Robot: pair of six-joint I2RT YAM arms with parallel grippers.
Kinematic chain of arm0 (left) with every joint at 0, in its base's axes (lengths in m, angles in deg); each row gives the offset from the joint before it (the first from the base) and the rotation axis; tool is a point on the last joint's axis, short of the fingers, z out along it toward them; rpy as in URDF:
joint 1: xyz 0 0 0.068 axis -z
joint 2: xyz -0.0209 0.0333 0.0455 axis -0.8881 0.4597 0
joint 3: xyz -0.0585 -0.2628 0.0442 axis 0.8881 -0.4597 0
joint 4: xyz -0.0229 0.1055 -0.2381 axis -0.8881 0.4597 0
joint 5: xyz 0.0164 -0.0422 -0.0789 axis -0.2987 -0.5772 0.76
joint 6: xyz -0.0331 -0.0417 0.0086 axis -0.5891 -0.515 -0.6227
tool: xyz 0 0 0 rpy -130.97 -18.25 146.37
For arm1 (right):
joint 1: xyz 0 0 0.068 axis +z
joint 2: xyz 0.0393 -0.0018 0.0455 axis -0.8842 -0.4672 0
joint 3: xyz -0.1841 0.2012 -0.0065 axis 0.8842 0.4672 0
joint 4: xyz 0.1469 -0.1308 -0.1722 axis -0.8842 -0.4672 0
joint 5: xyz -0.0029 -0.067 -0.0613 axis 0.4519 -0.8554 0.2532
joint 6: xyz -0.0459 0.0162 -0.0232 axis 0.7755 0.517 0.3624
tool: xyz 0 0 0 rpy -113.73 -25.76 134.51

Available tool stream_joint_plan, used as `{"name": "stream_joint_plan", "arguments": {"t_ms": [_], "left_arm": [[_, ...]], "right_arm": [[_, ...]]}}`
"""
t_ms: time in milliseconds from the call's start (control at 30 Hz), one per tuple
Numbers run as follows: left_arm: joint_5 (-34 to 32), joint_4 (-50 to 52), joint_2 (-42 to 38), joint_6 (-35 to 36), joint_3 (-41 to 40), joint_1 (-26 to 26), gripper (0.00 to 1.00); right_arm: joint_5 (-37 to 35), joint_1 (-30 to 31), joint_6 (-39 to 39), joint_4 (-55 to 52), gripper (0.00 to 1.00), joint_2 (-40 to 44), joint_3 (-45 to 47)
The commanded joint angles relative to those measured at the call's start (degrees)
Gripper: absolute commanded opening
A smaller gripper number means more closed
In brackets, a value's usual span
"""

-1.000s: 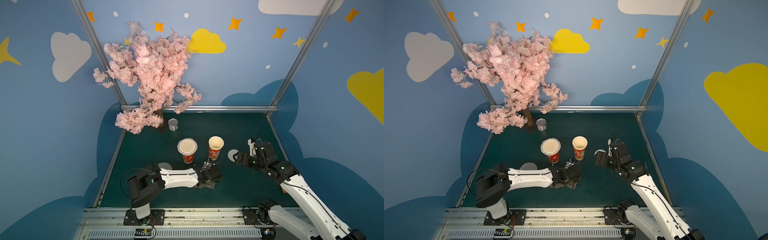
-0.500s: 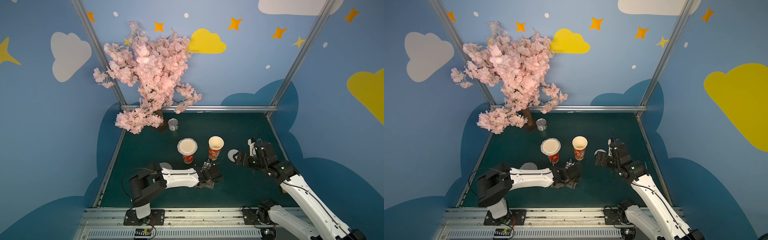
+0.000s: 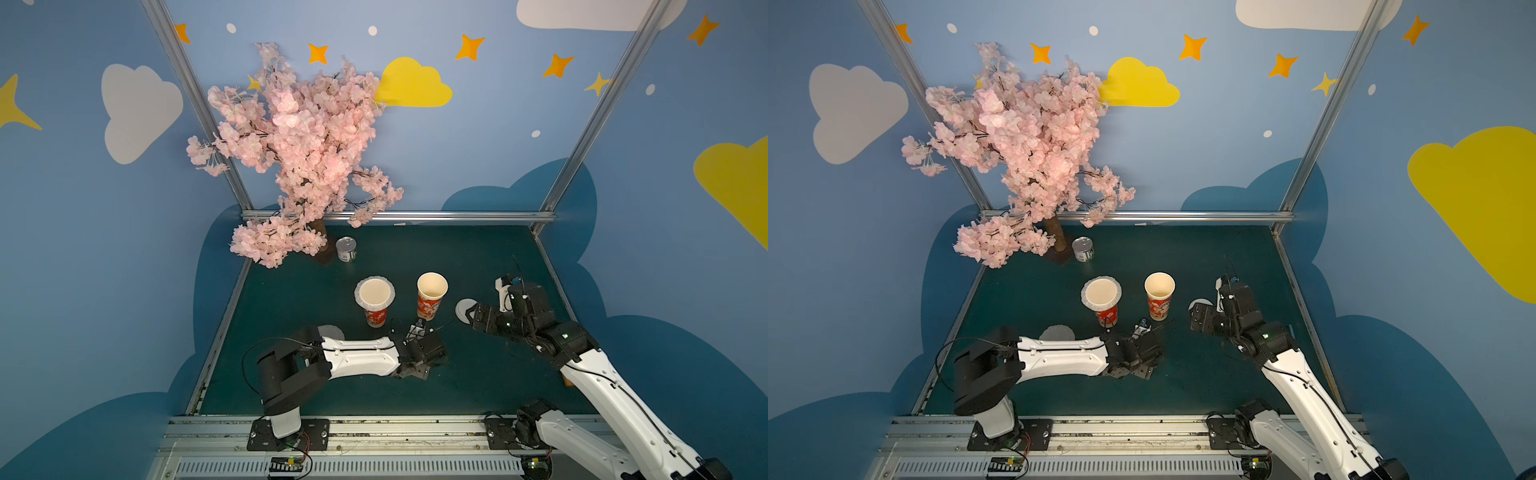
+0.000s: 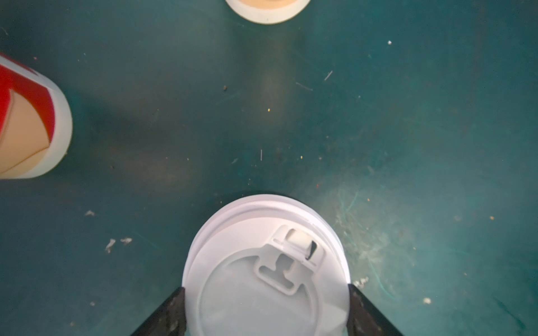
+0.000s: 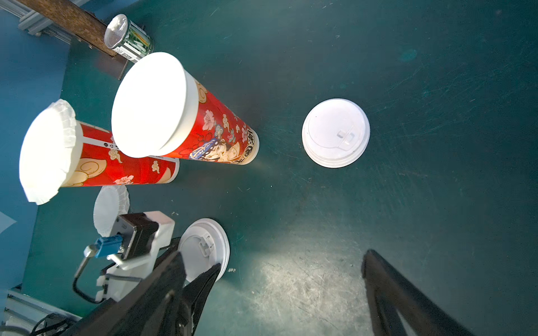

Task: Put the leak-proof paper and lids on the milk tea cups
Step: Pick up the cup lid from the center of the board.

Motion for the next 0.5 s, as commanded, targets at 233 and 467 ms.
{"name": "stream_joint_plan", "arguments": {"t_ms": [233,467], "left_arm": [[1.40,11.23,-10.52,-0.08,6.41,0.21,0.78],[2.32,17.82,-15.07,2.43,12.67,-1.81,0.78]], "right_arm": [[0.56,0.44,-0.81,0.56,0.95,0.06,-0.93],[0.71,1.04,-1.16,2.25,0.95,-2.17,-2.82]]}}
